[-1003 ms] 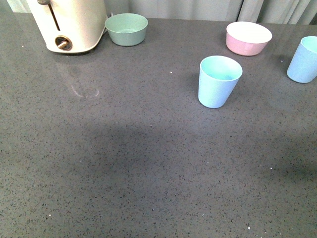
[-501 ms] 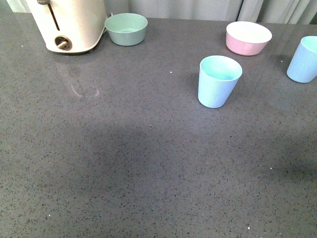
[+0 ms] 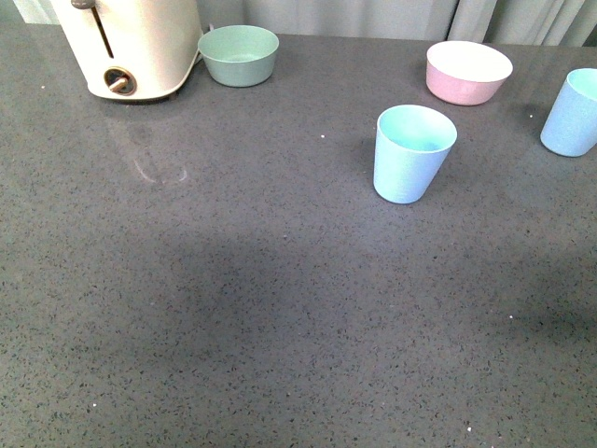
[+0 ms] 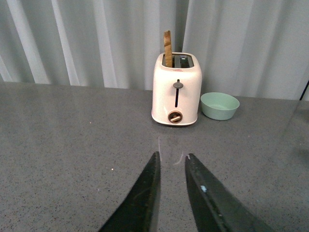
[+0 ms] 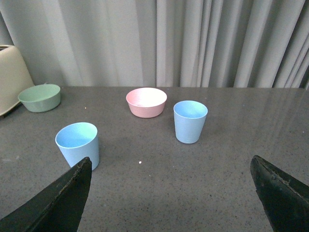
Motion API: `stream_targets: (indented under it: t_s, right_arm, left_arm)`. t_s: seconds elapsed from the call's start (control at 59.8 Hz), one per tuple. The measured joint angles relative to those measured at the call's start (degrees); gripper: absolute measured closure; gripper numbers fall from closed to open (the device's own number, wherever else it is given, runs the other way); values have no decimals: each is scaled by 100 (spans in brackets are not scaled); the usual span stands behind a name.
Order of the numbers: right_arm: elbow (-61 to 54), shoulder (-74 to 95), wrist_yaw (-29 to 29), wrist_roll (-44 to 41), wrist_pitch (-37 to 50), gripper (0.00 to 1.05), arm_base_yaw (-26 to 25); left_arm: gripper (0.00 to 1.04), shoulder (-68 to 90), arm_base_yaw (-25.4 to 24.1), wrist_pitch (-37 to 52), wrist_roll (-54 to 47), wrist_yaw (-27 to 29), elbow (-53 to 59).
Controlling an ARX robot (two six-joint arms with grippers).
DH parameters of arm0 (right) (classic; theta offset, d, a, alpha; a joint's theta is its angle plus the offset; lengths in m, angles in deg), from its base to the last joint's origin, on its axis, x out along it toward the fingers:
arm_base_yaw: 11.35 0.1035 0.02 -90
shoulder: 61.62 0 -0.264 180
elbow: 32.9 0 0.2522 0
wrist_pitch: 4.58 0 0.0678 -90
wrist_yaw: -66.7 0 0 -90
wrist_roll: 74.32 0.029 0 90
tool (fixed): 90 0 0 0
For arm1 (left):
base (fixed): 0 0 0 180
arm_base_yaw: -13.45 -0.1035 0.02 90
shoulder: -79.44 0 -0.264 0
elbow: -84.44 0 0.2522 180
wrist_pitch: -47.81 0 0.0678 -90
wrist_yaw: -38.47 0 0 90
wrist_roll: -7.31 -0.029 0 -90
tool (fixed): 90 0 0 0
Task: Stack blue cups with both arms
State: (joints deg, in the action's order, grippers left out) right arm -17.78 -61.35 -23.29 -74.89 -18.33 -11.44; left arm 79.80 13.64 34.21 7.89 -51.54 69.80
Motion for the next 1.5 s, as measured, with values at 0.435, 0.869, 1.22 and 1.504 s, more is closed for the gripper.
stream_targets:
  t_s: [0.435,0.869,1.22,1.504]
  right_arm:
    - [2793,5598,776,-2371,-393,9,-1683]
    - [5895,9405,688,-5438,-1158,9,-1152]
    - [7342,10872,601,-5578,-1781,9,-776]
    - [8032,11580,599,-5508,-1952,9,-750]
  left_arm:
    - [9,-4,0,-7,-13,0,2]
    - [9,-4,0,-7,-13,0,0]
    - [9,-4,0,-7,-13,0,0]
    - [9,-4,0,-7,-13,0,0]
